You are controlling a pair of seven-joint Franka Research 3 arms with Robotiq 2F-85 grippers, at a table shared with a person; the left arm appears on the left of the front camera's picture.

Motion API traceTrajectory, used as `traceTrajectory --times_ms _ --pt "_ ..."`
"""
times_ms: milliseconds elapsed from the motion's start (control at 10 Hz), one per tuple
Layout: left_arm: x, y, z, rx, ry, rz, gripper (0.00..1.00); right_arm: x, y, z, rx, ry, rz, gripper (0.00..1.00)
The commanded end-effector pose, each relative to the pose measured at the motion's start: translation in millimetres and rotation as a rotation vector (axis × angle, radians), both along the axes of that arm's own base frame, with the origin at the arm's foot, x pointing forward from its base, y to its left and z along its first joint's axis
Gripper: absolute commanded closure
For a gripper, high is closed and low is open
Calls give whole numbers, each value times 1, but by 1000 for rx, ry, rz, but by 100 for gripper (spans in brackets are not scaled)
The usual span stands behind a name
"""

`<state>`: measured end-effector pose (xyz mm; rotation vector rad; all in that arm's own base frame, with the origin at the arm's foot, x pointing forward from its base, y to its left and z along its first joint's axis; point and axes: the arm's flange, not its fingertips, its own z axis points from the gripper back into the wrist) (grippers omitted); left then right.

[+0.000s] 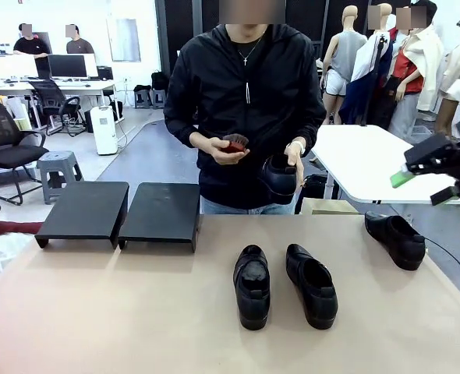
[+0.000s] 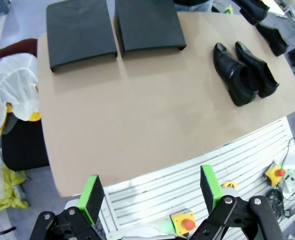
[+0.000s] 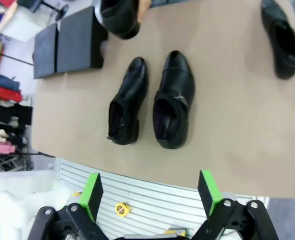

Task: Organize the shoes by placing them on the stand.
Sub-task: Pick up one Shoe and place it in the middle of the table.

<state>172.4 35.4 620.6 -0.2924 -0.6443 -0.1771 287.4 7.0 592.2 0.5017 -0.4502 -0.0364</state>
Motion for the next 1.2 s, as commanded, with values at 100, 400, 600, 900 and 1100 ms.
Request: traceTrajectory --times_ms 100,400,600,900,1100 --pt "-2 1 -1 -9 -4 -11 0 -54 -98 16 23 22 -229 0" --pt "-2 1 -1 -9 -4 -11 0 -94 -151 2 51 63 -395 0" --pt "-2 1 -1 -9 -4 -11 0 -78 -140 -7 34 93 -355 0" --pt "-2 1 -1 -9 -4 -11 0 -46 -80 3 -71 54 -244 0" --pt "-2 1 -1 -9 -4 -11 0 -48 -38 21 -159 -35 -168 0"
